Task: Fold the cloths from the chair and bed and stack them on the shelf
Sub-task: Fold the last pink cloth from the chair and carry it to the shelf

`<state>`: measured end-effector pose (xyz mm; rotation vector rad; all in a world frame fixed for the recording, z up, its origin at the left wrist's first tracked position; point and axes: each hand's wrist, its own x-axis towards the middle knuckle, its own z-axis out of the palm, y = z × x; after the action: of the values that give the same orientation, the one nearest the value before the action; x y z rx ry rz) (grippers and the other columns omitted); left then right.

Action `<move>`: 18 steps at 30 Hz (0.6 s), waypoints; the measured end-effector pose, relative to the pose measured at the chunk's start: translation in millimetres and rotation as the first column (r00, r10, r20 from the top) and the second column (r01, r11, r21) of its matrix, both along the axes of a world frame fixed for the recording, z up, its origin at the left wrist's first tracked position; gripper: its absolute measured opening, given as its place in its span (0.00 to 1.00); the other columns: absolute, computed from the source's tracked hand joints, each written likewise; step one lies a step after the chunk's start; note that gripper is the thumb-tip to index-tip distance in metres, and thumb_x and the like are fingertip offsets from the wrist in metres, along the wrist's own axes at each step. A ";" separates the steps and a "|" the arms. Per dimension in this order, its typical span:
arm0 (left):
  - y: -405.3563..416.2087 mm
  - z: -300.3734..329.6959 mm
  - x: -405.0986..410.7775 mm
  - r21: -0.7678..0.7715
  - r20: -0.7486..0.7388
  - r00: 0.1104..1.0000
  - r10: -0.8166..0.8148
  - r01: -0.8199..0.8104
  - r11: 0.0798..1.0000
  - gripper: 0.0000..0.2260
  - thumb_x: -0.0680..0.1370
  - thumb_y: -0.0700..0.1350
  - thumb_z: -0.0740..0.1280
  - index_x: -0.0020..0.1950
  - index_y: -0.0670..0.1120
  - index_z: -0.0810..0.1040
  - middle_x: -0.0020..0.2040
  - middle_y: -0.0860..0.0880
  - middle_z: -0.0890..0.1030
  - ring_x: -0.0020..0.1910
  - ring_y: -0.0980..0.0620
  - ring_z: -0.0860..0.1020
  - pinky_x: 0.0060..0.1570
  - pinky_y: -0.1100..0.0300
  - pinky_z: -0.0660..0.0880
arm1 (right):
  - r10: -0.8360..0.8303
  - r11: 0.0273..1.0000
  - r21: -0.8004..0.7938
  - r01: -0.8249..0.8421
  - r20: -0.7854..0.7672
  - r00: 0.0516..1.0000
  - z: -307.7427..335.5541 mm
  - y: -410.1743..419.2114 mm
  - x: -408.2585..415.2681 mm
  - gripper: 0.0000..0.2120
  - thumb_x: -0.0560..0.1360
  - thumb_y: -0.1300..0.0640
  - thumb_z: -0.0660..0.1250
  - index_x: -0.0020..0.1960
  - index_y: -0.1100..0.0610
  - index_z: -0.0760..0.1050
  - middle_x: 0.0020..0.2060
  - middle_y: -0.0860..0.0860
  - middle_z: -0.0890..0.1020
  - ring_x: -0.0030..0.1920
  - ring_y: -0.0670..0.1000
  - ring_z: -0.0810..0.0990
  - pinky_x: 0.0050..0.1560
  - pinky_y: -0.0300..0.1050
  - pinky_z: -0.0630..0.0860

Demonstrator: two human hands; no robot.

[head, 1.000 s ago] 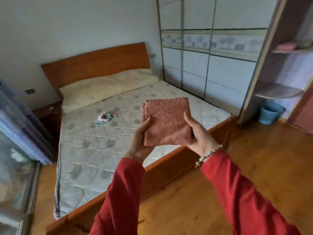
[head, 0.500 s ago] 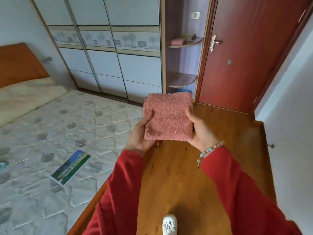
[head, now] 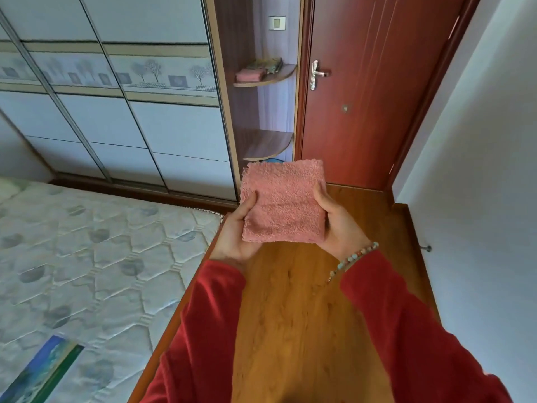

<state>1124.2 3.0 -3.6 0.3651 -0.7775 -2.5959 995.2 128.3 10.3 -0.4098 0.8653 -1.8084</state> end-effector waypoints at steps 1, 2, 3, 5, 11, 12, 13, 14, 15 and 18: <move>-6.7 -2.7 -12.5 -0.009 0.013 1.000 -0.007 0.007 1.000 0.18 0.80 0.46 0.60 0.66 0.41 0.76 0.59 0.42 0.83 0.57 0.45 0.82 0.57 0.48 0.79 | -0.006 1.000 0.003 0.006 0.003 1.000 -2.9 -5.5 -11.9 0.16 0.84 0.49 0.58 0.70 0.48 0.72 0.64 0.55 0.80 0.64 0.56 0.79 0.59 0.60 0.78; -13.4 -4.7 -26.5 -0.022 0.019 1.000 -0.018 0.019 1.000 0.19 0.80 0.46 0.59 0.68 0.41 0.73 0.59 0.42 0.82 0.57 0.45 0.82 0.55 0.49 0.80 | -0.015 1.000 0.010 0.015 0.010 1.000 -5.9 -12.6 -25.1 0.16 0.83 0.49 0.58 0.70 0.47 0.72 0.64 0.54 0.80 0.64 0.56 0.79 0.59 0.61 0.77; -19.7 -7.3 -39.3 -0.036 0.016 1.000 -0.024 0.025 0.999 0.20 0.80 0.47 0.59 0.71 0.41 0.70 0.60 0.41 0.82 0.58 0.45 0.81 0.55 0.49 0.79 | -0.023 1.000 0.021 0.022 0.014 1.000 -9.2 -18.4 -37.3 0.16 0.83 0.49 0.59 0.69 0.46 0.73 0.64 0.54 0.80 0.64 0.57 0.79 0.60 0.61 0.77; -32.5 -13.1 -71.8 -0.066 0.034 0.999 -0.038 0.040 0.997 0.21 0.82 0.47 0.58 0.74 0.41 0.67 0.64 0.40 0.79 0.63 0.43 0.79 0.58 0.48 0.77 | -0.033 0.999 0.034 0.033 0.021 0.999 -17.0 -31.6 -69.1 0.16 0.82 0.49 0.61 0.69 0.46 0.73 0.64 0.55 0.80 0.63 0.58 0.79 0.61 0.63 0.76; -67.9 -14.6 -175.5 -0.105 0.068 0.997 -0.034 0.041 0.994 0.21 0.84 0.47 0.56 0.76 0.40 0.64 0.72 0.38 0.71 0.70 0.40 0.72 0.66 0.44 0.71 | -0.045 0.998 0.038 0.043 0.036 0.998 -17.5 -66.1 -174.9 0.19 0.80 0.50 0.64 0.70 0.51 0.73 0.65 0.56 0.79 0.64 0.59 0.79 0.62 0.67 0.74; -73.8 -10.4 -198.1 -0.109 0.067 0.997 -0.027 0.034 0.993 0.21 0.84 0.47 0.55 0.76 0.40 0.64 0.72 0.38 0.71 0.70 0.40 0.71 0.66 0.44 0.72 | -0.044 0.999 0.029 0.043 0.044 0.998 -14.4 -72.6 -198.1 0.19 0.80 0.50 0.64 0.70 0.51 0.73 0.65 0.57 0.79 0.64 0.60 0.79 0.62 0.67 0.74; -78.9 -7.6 -216.1 -0.107 0.070 0.997 -0.022 0.030 0.994 0.21 0.85 0.47 0.55 0.76 0.40 0.64 0.72 0.38 0.71 0.70 0.40 0.72 0.66 0.44 0.72 | -0.046 0.999 0.018 0.045 0.053 0.998 -12.5 -77.7 -216.4 0.19 0.81 0.50 0.64 0.70 0.52 0.73 0.65 0.57 0.79 0.63 0.60 0.79 0.62 0.66 0.74; -83.1 -2.4 -233.4 -0.110 0.077 0.997 -0.009 0.018 0.994 0.21 0.85 0.47 0.54 0.76 0.40 0.65 0.71 0.38 0.73 0.69 0.40 0.73 0.65 0.45 0.73 | -0.048 0.999 0.013 0.047 0.064 0.997 -10.1 -82.9 -233.2 0.18 0.81 0.50 0.64 0.70 0.52 0.73 0.65 0.57 0.80 0.63 0.60 0.79 0.62 0.66 0.75; -88.2 2.4 -251.1 -0.107 0.075 0.997 -0.003 0.011 0.994 0.21 0.84 0.47 0.54 0.75 0.40 0.66 0.69 0.38 0.74 0.67 0.40 0.75 0.63 0.46 0.75 | -0.046 0.999 0.005 0.045 0.064 0.997 -7.1 -88.0 -251.0 0.18 0.81 0.51 0.64 0.70 0.52 0.73 0.64 0.57 0.80 0.63 0.60 0.79 0.61 0.66 0.75; -100.8 7.9 -296.5 -0.079 0.050 0.999 -0.020 0.023 0.997 0.19 0.84 0.46 0.55 0.73 0.40 0.68 0.67 0.39 0.77 0.64 0.41 0.77 0.57 0.47 0.78 | -0.049 0.999 0.000 0.049 0.062 0.997 -0.5 -101.4 -295.8 0.17 0.81 0.51 0.64 0.69 0.51 0.74 0.62 0.56 0.81 0.61 0.59 0.81 0.58 0.64 0.77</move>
<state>827.7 -97.9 4.3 0.3999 -0.9033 -2.5756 699.4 26.9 9.8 -0.3339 0.8378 -1.8575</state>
